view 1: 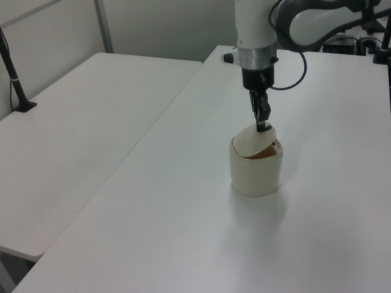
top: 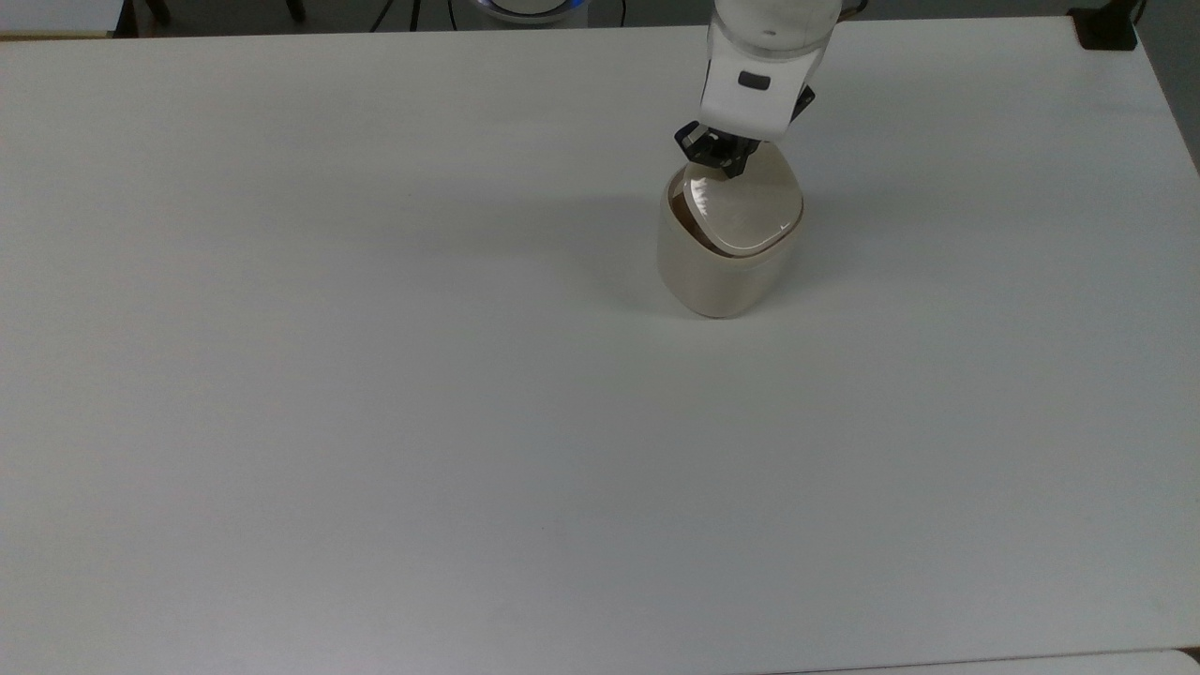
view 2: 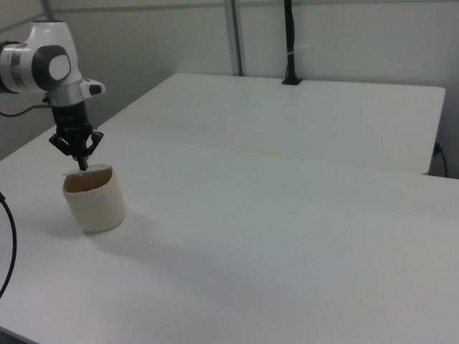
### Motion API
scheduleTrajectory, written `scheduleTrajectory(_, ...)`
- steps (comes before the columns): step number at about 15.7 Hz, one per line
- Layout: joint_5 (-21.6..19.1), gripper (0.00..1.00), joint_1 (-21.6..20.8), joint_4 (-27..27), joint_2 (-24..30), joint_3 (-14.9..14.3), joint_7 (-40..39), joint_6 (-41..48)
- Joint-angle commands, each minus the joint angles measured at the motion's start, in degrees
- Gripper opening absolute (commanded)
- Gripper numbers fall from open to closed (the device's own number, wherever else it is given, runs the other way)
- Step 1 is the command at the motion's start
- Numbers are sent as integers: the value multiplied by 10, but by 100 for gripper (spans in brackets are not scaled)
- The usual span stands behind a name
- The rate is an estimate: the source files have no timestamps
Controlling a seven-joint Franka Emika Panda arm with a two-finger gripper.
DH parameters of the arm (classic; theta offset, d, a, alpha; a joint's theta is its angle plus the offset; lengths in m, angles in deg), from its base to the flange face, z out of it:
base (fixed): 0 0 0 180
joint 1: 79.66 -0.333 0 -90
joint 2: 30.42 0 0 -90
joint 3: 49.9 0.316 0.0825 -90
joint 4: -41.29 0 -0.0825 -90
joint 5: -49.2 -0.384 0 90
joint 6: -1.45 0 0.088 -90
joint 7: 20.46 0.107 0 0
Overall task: Close the trash bin
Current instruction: 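Press the lid flat onto the bin rim with the gripper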
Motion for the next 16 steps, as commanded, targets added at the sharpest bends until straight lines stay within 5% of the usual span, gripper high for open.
scheduleTrajectory(1, 23, 0, -1, 36, 3, -2, -6, -18)
scheduleTrajectory(10, 29, 0, -10, 49, -25, -1, -6, -18)
scheduleTrajectory(16, 29, 0, 24, 41, 36, 0, 6, 22)
